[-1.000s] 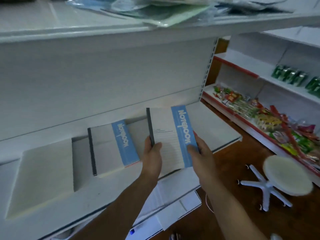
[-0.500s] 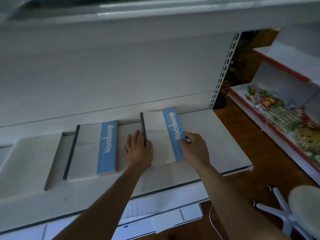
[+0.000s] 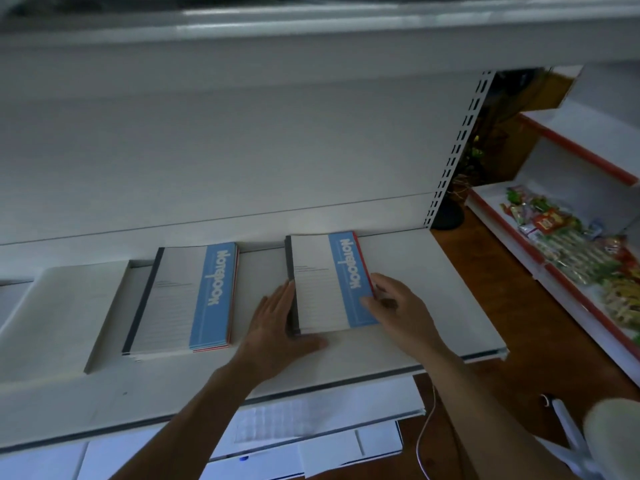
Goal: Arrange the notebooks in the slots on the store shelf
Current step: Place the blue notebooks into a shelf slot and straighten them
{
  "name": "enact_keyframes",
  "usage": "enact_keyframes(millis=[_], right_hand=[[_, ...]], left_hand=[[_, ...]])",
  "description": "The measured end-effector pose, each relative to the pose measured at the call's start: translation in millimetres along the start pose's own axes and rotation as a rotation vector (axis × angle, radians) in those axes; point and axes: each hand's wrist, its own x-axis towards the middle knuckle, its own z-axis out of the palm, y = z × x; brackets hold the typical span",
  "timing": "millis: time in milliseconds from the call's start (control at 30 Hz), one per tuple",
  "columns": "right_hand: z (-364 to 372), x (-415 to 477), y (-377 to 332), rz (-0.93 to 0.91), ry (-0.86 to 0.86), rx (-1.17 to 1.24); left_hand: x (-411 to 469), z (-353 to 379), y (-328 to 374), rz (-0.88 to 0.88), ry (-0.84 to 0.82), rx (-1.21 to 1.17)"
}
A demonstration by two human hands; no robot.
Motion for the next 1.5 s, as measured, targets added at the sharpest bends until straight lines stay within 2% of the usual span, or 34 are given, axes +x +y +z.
enact_keyframes(millis=[100,167,333,467,600,800,933,1000,1100,1167,1233,1333,1500], right_hand=[[-10,-6,2,-0.066,-0.163,-0.019],[-13,-5,6,-0.089,-0.199,-0.076],[-6,0,21,-0.127,-0.094,-0.164],[-5,1,29,-0.098,-0.089,-0.187],[0,0,36,-0.103,-0.059,-0.207],[1,-1,33,-0.076,-0.061,-0.224],[-10,-3,17,-0.005,-0.118,-0.171],[-16,-2,8,0.003,-0.085,-0.205],[-14,4,-7,-0.058,0.121,-0.334],[0,12,-26,-0.166,0.179,-0.448],[29,19,-53,-0.228,0.147,-0.531],[92,24,-97,-0.277,0.026,-0.628],[222,-2,-188,-0.405,-0.212,-0.694]], left_hand=[[4,-1,5,0.044,0.067,0.012],[6,0,7,0.028,0.076,0.013],[10,9,-4,0.037,0.107,0.048],[12,9,-4,0.044,0.139,0.057],[11,5,1,-0.116,0.004,0.175],[13,6,-3,-0.146,-0.041,0.217],[9,-2,9,-0.178,-0.079,0.152],[2,-12,13,-0.204,-0.057,0.055],[-17,-33,20,-0.164,0.025,-0.075],[-32,-55,23,-0.147,0.121,-0.078],[-49,-82,20,-0.163,0.216,-0.013],[-81,-125,-3,-0.224,0.309,0.151],[-178,-201,-71,-0.389,0.347,0.34]])
